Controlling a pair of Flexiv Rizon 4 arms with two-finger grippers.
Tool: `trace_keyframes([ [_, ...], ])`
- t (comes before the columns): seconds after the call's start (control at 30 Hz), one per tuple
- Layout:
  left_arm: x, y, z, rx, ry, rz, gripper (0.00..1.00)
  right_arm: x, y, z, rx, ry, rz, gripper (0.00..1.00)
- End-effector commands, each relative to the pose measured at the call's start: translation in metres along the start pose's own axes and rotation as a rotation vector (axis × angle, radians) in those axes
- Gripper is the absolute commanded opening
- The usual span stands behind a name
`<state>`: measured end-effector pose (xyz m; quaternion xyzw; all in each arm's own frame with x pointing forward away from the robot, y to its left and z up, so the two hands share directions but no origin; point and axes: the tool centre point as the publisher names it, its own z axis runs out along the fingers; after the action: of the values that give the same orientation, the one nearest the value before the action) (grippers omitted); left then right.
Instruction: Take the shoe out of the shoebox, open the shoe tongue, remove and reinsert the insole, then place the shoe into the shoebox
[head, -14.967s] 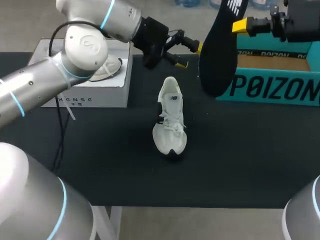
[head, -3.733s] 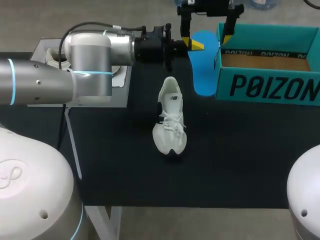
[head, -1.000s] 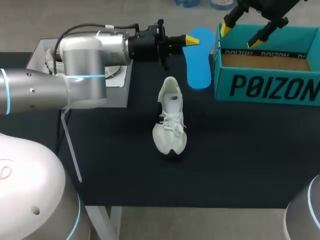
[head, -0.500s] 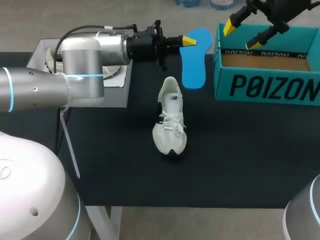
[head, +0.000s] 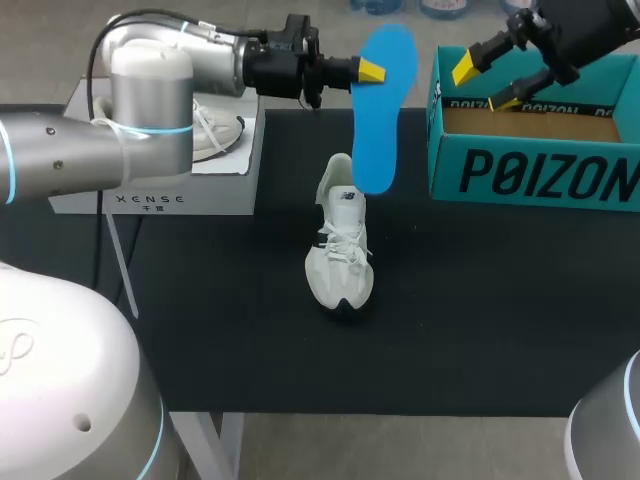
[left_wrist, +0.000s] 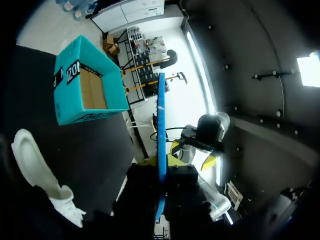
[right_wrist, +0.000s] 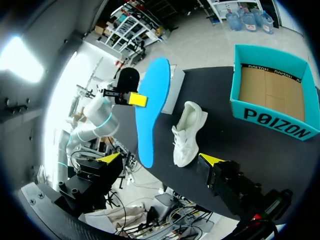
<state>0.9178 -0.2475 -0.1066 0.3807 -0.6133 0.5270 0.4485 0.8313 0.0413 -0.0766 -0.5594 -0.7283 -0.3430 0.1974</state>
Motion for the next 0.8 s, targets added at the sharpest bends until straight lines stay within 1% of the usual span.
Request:
trace_keyframes([
  [0.03,0.007,0.005,0.0,0.024,-0.056,0.074,0.0,-0.005,0.01,0.001,0.041,0.007,0.005,1.0],
  [0.3,0.007,0.005,0.0,0.024,-0.056,0.074,0.0,-0.005,0.01,0.001,0.041,0.007,0.005,1.0],
  [0.33,0.007,0.005,0.0,0.024,-0.056,0.074,0.0,-0.005,0.009,0.002,0.019,0.08,-0.034,1.0],
  [0.37,0.007,0.003,0.0,0.025,-0.088,0.134,0.0,-0.005,0.008,0.003,-0.002,0.14,-0.049,1.0],
  [0.4,0.007,0.001,0.001,-0.023,-0.162,0.254,0.0,-0.005,0.008,0.004,-0.027,0.169,-0.065,1.0],
  [0.5,0.009,-0.006,0.001,0.025,-0.158,0.387,0.0,-0.005,0.006,0.007,-0.1,0.25,-0.119,1.0],
  [0.57,0.013,-0.01,0.0,0.065,-0.132,0.45,0.0,-0.005,0.006,0.008,-0.111,0.294,-0.143,1.0],
  [0.67,0.018,-0.015,-0.003,0.135,-0.055,0.472,0.0,-0.004,0.006,0.008,-0.14,0.355,-0.17,1.0],
  [0.73,0.02,-0.017,-0.004,0.165,-0.023,0.477,0.0,-0.004,0.007,0.007,-0.159,0.375,-0.177,1.0],
  [0.8,0.02,-0.019,-0.005,0.174,-0.005,0.486,0.0,-0.005,0.008,0.007,-0.172,0.398,-0.163,1.0],
])
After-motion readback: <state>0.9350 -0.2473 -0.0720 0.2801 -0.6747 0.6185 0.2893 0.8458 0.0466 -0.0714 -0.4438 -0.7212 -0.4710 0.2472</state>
